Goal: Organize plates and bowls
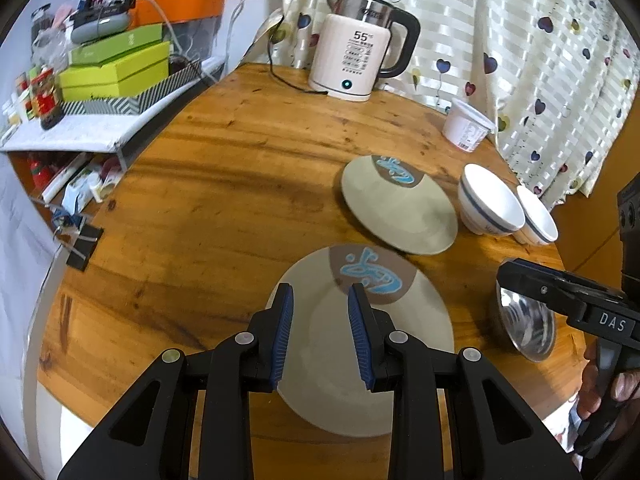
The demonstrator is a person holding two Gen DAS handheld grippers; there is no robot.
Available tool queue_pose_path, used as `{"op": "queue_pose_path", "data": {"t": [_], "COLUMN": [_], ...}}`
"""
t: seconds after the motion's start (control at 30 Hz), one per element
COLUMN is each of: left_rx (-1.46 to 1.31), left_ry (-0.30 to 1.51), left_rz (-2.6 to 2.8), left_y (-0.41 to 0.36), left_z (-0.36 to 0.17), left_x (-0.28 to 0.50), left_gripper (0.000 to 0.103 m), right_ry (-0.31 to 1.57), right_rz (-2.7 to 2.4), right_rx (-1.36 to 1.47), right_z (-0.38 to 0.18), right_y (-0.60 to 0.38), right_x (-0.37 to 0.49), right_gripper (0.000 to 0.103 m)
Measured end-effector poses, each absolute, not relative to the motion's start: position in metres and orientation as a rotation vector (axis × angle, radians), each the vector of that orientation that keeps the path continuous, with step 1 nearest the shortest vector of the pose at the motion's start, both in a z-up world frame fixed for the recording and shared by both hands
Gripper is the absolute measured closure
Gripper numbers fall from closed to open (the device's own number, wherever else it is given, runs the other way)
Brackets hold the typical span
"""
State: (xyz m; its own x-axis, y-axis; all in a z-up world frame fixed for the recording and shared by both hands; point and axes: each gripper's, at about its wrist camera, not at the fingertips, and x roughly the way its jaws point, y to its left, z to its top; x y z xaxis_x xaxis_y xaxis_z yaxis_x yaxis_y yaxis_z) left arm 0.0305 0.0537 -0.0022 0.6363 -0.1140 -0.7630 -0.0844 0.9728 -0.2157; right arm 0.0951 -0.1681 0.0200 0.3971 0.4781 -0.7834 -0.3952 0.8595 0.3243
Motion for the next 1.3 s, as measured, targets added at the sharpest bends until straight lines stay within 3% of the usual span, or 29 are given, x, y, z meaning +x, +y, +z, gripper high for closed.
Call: {"op": "queue_pose_path", "data": {"t": [1.3], "left_rx": [-0.231], "left_ry": [0.923], "left_rz": [-0.101], "left_y": [0.045], "left_z": [-0.007], "left_x": [0.083], "left_gripper": [0.074], "right_ry": [1.077], "right_rz": [0.461], "right_rx": [0.153], "right_z": [0.007], "right_y": [-0.179], "right_x": [0.128], "right_gripper": [0.051]}}
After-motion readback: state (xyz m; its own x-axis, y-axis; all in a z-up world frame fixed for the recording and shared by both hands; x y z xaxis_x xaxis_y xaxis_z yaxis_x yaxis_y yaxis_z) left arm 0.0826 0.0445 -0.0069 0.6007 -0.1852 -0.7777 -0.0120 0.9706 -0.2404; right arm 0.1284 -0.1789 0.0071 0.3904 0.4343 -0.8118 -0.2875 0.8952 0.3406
